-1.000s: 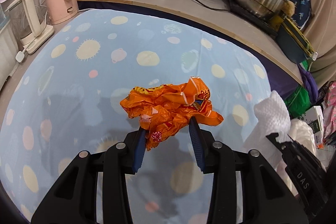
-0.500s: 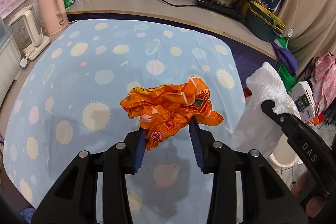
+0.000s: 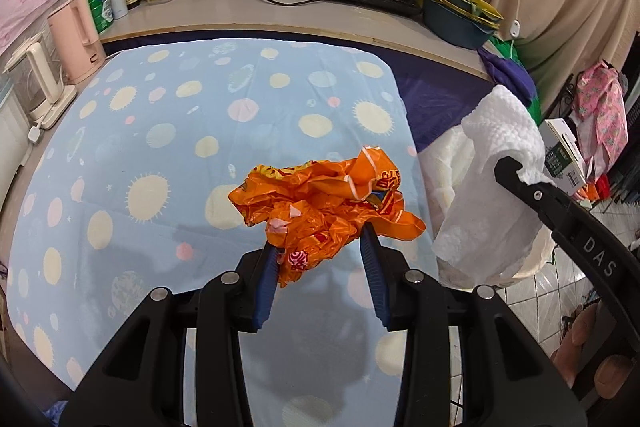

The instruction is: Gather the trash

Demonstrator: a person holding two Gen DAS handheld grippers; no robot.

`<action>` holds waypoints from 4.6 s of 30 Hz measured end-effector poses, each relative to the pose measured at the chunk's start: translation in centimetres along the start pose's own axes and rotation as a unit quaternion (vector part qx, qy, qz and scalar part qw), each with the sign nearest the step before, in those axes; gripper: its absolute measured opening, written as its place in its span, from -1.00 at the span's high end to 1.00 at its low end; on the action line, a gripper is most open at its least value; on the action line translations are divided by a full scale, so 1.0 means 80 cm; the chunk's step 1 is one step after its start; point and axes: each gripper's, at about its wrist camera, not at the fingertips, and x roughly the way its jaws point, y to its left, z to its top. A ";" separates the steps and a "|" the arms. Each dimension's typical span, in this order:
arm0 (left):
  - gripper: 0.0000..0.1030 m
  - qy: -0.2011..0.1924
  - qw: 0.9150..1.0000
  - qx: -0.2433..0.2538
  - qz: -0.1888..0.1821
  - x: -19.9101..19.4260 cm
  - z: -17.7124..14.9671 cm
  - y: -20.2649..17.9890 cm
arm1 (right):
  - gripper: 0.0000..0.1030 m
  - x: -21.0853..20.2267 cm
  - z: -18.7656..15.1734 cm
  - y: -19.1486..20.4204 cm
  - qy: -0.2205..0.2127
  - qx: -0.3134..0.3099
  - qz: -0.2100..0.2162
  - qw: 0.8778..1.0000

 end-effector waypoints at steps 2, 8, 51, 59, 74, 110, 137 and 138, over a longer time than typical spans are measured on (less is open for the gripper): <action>0.27 0.000 1.000 0.006 -0.003 -0.001 -0.002 -0.009 | 0.83 -0.007 -0.001 -0.006 -0.005 0.004 -0.004 1.000; 0.27 0.000 1.000 0.025 -0.011 -0.004 -0.006 -0.037 | 0.83 -0.024 -0.003 -0.029 -0.015 0.020 -0.016 1.000; 0.27 -0.001 0.990 0.131 -0.052 0.025 0.011 -0.205 | 0.83 -0.081 0.006 -0.174 -0.069 0.106 -0.094 0.988; 0.27 -0.001 0.991 0.125 -0.052 0.041 0.023 -0.223 | 0.83 -0.065 0.015 -0.194 -0.059 0.110 -0.102 0.987; 0.27 0.010 0.990 0.129 -0.051 0.061 0.030 -0.238 | 0.83 -0.056 0.019 -0.202 -0.054 0.113 -0.104 0.987; -0.35 -0.001 0.993 0.113 -0.041 0.075 0.044 -0.233 | 0.32 -0.043 0.032 -0.207 -0.061 0.117 -0.113 0.985; -0.68 -0.003 0.996 0.084 -0.015 0.055 0.028 -0.186 | -0.62 -0.071 0.024 -0.166 -0.068 0.063 -0.148 0.985; -0.69 -0.002 0.997 0.081 -0.015 0.054 0.027 -0.184 | -0.63 -0.072 0.023 -0.165 -0.067 0.059 -0.151 0.984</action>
